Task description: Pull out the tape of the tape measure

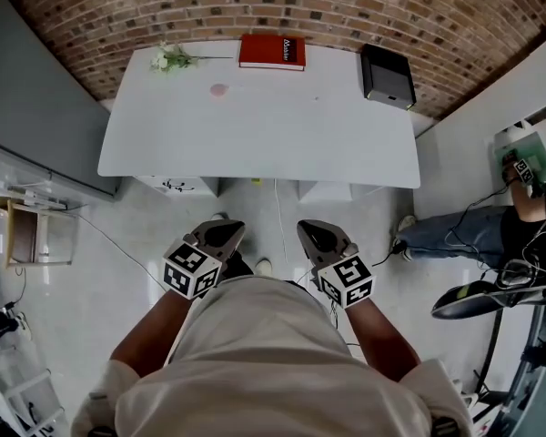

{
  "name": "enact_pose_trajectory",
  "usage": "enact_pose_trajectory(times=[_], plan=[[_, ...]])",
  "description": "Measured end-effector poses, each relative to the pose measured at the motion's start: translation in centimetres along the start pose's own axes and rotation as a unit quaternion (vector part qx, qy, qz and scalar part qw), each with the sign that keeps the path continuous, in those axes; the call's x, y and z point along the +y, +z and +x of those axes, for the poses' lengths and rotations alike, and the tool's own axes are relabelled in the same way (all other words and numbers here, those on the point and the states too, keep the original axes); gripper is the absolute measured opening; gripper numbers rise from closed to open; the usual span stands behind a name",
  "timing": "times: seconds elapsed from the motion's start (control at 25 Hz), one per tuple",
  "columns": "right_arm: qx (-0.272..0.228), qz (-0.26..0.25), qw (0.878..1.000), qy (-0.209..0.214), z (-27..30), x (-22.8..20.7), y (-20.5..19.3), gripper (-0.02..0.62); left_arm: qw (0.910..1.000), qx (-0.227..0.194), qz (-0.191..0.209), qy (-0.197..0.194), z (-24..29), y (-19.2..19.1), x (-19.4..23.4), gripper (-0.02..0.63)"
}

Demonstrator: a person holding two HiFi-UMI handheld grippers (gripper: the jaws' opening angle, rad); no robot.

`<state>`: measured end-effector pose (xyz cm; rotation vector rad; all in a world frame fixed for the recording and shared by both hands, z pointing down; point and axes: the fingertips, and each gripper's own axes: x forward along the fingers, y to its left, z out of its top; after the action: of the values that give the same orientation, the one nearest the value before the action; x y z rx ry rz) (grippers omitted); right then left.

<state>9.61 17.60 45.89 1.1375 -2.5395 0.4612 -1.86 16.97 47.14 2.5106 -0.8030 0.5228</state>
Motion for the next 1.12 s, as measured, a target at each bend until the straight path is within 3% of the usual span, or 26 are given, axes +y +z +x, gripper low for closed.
enact_pose_trajectory(times=[1.12], plan=[[-0.003,-0.01,1.0,0.016,1.2,-0.4,-0.4,0.003,0.9996,0.026,0.012,-0.003,0.8,-0.4,0.5,-0.005]])
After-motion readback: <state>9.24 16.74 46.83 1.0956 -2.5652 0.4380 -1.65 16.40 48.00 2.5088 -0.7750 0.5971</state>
